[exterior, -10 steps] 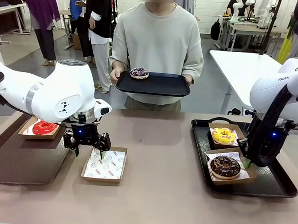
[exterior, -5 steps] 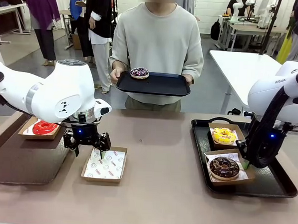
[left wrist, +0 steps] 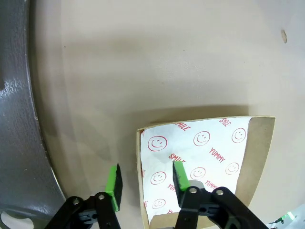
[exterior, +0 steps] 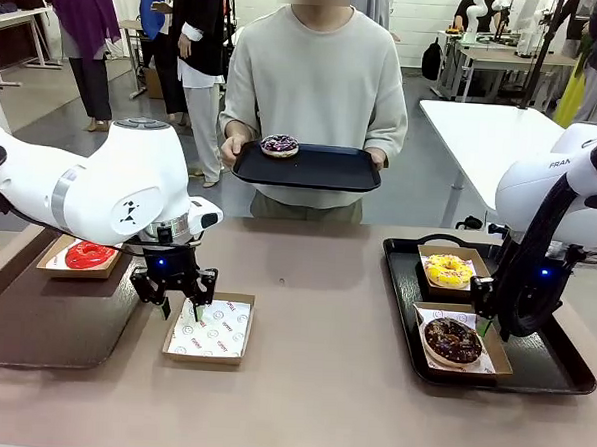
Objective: Individually package the donuts and arrange them on the tray.
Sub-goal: Place the picked Paper togo box on the Handle tray while simultaneously picking up another Paper togo box from the table with the other hand.
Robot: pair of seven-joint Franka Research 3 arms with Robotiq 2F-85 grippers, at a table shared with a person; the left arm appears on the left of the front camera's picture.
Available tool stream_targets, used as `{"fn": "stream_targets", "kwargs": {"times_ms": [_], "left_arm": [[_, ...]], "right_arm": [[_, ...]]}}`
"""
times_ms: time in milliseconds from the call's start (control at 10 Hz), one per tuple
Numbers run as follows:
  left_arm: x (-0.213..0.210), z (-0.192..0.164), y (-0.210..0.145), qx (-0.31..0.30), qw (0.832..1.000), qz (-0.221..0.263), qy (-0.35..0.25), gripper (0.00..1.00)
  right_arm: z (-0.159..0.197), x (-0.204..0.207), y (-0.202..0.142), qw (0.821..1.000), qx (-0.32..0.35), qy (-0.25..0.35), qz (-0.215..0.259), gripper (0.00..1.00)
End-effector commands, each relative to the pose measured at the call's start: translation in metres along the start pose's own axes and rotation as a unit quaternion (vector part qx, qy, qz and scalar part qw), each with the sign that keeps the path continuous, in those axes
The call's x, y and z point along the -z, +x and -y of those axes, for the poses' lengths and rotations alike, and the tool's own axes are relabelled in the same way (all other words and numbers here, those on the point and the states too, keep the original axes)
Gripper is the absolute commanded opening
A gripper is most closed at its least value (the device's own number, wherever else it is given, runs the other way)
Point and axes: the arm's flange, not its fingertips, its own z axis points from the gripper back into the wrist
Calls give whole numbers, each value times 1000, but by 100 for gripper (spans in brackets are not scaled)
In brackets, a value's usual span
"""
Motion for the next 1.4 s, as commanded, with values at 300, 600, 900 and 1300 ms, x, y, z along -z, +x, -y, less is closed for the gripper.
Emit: {"fn": "stream_targets", "kwargs": {"times_ms": [300,600,900,1300], "left_arm": [[1,1,0,-2,1000,-14,-21,0],[1,0,0,-5,1000,-18,-20,0],[-4,1,1,-4,1000,-22,-11,0],[-61,13,25,37,998,-23,-36,0]], "right_arm": [[-2,-1,5,1000,7,20,4,100],[-2,-1,3,1000,6,25,6,100],[-2,-9,-1,999,2,43,14,100],[61,-89,-51,956,-25,290,40,100]]}}
